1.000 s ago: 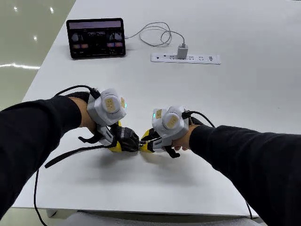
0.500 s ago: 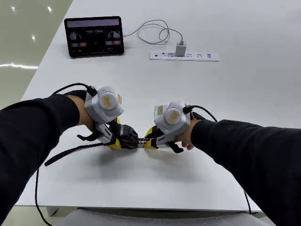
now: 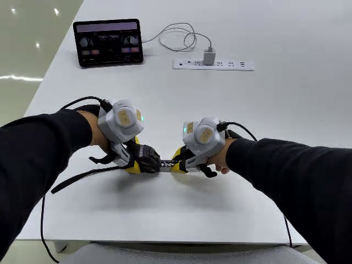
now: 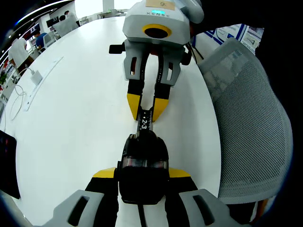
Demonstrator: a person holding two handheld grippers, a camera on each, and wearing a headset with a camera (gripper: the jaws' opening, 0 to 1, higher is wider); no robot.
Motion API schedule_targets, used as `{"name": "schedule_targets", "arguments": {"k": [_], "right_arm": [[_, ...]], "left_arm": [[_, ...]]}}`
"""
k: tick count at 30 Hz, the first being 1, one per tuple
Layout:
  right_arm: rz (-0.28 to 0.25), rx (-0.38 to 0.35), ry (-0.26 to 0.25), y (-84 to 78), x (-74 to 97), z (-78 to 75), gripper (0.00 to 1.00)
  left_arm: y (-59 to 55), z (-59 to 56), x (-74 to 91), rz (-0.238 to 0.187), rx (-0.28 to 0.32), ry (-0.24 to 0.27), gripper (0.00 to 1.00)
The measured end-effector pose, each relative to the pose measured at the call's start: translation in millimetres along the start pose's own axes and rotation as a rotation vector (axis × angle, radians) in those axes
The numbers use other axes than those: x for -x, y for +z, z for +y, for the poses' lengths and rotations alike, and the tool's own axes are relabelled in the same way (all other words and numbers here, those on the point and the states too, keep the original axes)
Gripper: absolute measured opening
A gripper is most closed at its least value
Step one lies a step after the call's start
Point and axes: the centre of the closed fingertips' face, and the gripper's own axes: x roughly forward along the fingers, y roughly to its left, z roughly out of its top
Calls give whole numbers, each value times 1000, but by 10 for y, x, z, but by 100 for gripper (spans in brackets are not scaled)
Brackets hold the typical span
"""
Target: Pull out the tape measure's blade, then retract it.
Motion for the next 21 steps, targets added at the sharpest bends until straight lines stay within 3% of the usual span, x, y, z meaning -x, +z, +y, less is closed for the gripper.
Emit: {"name": "schedule_targets", "arguments": {"k": [21], "right_arm": [[6,-10,-6,-100,90,-9,10]], "left_arm": [[2,4,-2,-6,2,12,34]]}}
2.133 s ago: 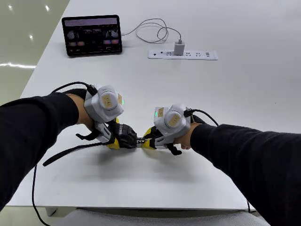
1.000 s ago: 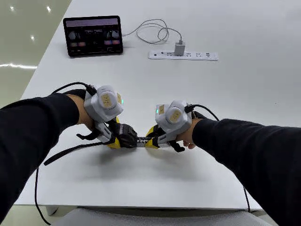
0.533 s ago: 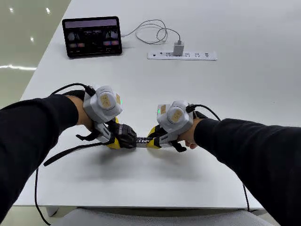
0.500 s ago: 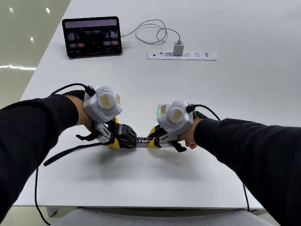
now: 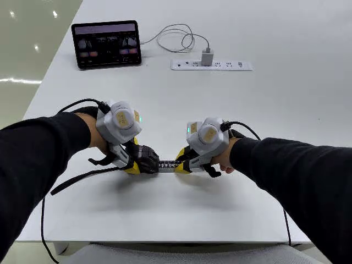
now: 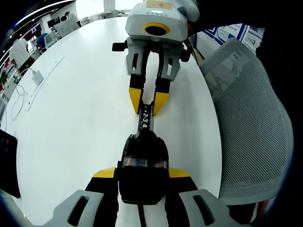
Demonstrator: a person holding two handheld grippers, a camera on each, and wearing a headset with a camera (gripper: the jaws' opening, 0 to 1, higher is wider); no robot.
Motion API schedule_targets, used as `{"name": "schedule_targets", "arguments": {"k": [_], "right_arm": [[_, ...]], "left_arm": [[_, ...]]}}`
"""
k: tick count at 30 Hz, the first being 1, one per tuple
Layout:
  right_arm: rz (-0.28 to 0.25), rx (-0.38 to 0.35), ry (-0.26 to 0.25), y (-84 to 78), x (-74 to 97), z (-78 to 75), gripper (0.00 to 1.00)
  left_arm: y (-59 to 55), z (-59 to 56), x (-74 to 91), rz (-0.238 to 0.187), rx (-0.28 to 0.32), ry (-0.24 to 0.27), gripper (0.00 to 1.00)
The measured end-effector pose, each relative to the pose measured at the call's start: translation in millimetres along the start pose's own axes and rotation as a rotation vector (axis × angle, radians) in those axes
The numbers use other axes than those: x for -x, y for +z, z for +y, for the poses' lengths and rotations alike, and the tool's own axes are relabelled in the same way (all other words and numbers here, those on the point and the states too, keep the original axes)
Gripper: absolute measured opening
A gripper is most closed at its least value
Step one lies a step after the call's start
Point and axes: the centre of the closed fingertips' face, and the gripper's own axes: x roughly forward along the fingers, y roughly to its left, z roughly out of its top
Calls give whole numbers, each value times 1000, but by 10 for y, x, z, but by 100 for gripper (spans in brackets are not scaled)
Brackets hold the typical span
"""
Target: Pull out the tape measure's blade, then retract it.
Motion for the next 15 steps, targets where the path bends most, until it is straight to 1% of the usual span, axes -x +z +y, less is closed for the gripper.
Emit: {"name": "schedule_targets", "arguments": {"k": [15], "right_arm": [[12,-3,-1,-80,75,-10,10]], "left_arm": [[6,-8,7,0,0,2,34]]}}
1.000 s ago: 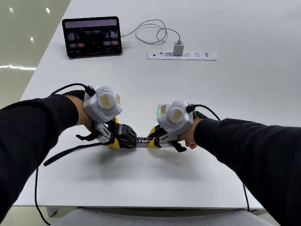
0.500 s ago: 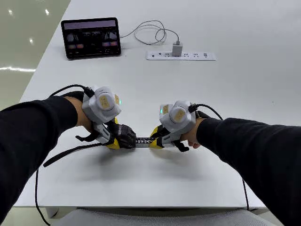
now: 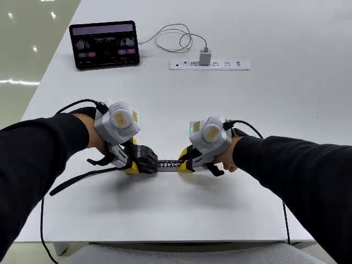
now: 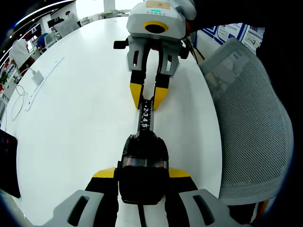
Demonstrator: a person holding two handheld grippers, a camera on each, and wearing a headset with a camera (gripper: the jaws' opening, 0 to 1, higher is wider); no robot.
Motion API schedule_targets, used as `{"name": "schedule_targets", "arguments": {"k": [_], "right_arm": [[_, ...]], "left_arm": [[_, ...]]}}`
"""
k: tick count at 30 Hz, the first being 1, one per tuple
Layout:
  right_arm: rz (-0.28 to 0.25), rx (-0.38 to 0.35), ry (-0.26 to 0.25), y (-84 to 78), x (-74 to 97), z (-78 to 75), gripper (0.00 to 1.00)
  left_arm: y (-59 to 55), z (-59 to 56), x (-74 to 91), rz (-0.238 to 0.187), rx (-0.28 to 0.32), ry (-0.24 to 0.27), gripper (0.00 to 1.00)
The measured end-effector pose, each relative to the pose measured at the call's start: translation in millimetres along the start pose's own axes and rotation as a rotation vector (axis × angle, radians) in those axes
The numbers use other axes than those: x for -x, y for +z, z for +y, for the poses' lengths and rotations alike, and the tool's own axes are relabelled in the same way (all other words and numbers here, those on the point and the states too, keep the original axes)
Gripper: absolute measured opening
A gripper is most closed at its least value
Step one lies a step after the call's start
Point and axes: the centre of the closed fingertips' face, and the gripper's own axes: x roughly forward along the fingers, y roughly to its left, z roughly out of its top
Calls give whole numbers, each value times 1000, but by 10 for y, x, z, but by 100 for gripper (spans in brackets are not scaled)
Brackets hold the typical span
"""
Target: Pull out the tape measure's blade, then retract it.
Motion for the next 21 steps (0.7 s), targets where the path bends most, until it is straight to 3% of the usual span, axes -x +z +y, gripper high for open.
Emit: {"name": "schedule_targets", "arguments": {"k": [21], "right_arm": [[12,-10,-7,-134,97,-17,10]], "left_arm": [[-1,1,-7,-1,6,2,34]]}}
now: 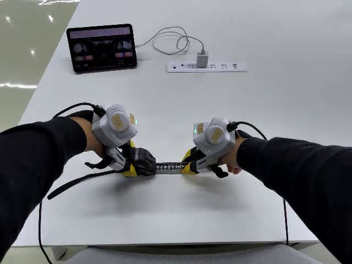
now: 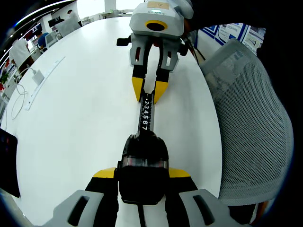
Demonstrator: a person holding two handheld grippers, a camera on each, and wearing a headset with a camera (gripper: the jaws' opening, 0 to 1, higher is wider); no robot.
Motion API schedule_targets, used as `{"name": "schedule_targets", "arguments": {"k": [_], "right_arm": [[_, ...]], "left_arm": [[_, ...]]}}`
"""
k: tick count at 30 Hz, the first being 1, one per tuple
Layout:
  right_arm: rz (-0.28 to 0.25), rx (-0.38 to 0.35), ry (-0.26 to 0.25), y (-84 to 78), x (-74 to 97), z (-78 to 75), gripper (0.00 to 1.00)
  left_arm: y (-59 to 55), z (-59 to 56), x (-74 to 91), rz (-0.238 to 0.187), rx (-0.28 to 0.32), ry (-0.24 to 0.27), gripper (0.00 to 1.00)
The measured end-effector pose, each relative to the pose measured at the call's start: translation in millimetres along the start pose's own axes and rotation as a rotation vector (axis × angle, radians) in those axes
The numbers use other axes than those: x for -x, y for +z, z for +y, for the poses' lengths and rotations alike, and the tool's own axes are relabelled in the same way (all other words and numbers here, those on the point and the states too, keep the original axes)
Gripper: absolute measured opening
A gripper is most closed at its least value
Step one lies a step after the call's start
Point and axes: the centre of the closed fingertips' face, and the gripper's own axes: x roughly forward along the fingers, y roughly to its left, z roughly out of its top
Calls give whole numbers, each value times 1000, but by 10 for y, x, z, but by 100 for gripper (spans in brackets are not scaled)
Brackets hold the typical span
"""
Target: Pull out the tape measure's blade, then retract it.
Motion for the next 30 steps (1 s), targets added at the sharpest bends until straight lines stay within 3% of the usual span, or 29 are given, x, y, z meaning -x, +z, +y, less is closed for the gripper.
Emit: {"name": "schedule_targets", "arguments": {"k": [30], "right_arm": [[15,-18,-13,-182,159,-20,10]], "left_arm": [[14,-4,-3,-2,1,1,34]]}}
